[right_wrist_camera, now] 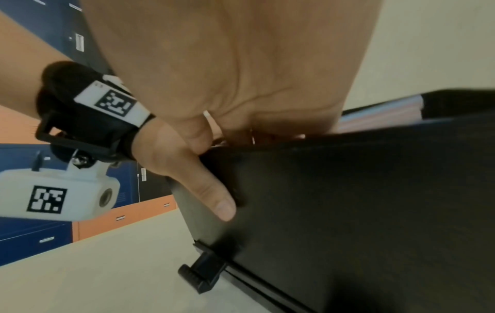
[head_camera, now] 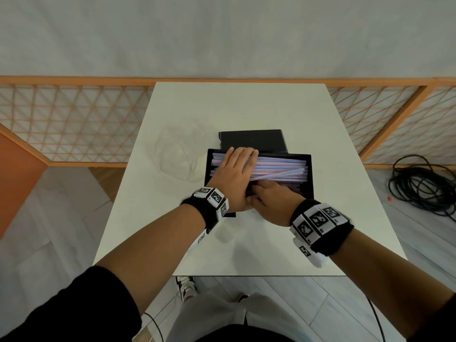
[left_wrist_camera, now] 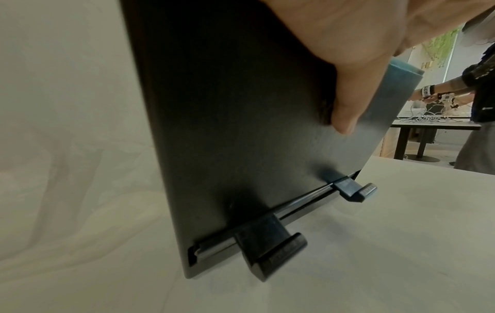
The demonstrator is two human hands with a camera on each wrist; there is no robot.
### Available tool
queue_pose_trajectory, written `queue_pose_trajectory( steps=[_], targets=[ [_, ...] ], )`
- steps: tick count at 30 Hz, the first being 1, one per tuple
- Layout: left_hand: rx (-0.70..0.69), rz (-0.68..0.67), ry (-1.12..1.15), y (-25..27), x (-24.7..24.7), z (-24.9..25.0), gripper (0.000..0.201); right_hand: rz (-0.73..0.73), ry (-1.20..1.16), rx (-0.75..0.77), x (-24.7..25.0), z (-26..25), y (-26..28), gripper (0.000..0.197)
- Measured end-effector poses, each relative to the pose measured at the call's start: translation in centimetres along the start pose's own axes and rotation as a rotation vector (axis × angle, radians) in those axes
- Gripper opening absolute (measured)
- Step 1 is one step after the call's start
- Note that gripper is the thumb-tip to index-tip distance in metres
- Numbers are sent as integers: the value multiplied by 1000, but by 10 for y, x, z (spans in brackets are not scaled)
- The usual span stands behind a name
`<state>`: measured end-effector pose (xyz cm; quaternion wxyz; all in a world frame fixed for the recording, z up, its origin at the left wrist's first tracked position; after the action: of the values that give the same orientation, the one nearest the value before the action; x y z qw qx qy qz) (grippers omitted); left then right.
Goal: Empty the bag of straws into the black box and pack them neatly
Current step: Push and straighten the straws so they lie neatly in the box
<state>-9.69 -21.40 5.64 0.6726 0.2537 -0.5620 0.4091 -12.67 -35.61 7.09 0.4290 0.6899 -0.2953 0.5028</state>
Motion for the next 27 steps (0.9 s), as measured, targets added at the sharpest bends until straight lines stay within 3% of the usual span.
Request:
queue_pose_trajectory(
  steps=[5,8,13,22,27],
  targets=[
    [-16,23,-1,0,-2,-1,101,-72,-128,-99,-2,2,-4,41],
    [-26,57,13,0,-2,0,99,-126,-62,-182,-1,1,-12,40],
    [-27,76,14,0,-5,0,103,-23,-24,-274,4,-9,-23,47],
    [-12,52,-10,0,-3,0,108,-85,-73,-254,1,-5,-32,58],
    [-16,49,-21,2,-5,1,110,-66,-129,-236,5,-1,-32,38]
  ],
)
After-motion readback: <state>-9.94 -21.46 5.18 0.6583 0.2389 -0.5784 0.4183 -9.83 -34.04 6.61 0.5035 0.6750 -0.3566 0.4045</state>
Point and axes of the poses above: each hand's wrist, its own y-axis away from the middle knuckle, its own x-axis out of the back of the hand, z = x × y, the point moved 1 cm from there along -y, towards the middle knuckle, and after that the axes turned 12 degrees about y, right-handed, at the moved point
